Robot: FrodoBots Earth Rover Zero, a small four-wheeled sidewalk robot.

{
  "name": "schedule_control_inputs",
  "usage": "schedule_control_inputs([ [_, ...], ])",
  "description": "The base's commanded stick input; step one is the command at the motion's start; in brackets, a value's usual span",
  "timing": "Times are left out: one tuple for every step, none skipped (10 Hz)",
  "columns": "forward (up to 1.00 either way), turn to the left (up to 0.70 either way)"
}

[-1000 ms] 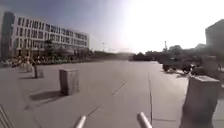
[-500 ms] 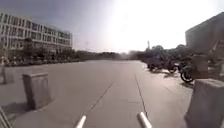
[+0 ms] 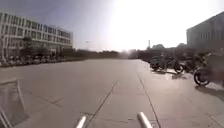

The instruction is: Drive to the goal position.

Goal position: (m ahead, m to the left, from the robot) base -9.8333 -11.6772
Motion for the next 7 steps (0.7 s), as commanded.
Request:
schedule_control_inputs([
  [1.00, 0.00],
  [1.00, -0.23],
  [1.00, -0.40],
  [1.00, -0.40],
  [1.00, -0.20],
  [1.00, -0.06],
  [1.00, 0.00],
])
